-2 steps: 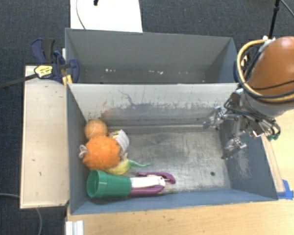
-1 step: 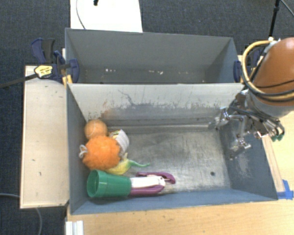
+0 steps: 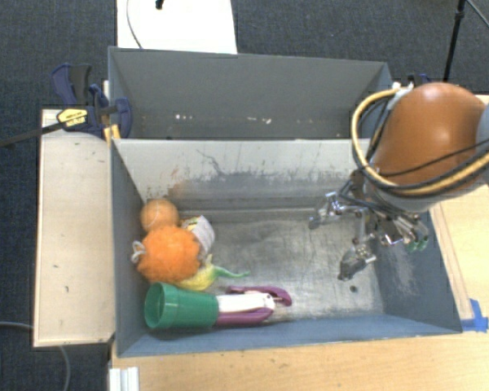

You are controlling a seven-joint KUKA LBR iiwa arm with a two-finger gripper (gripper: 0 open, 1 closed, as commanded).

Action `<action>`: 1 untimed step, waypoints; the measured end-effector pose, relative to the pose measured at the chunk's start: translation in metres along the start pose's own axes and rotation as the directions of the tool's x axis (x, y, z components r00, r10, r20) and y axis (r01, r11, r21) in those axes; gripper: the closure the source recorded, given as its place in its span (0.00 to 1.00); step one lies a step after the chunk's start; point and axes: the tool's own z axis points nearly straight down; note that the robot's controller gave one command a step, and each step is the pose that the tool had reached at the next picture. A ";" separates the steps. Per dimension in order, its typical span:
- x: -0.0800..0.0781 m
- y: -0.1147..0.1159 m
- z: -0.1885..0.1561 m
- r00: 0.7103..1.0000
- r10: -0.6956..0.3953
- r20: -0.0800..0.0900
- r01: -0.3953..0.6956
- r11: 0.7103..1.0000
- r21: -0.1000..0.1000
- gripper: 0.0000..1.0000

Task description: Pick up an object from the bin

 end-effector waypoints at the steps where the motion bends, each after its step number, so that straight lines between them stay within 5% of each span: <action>1: -0.013 0.015 -0.003 1.000 -0.007 0.000 0.007 1.000 -0.007 0.00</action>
Offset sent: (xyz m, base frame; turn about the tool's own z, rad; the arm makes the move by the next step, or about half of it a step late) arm -0.0005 -0.0850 -0.0789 -0.1169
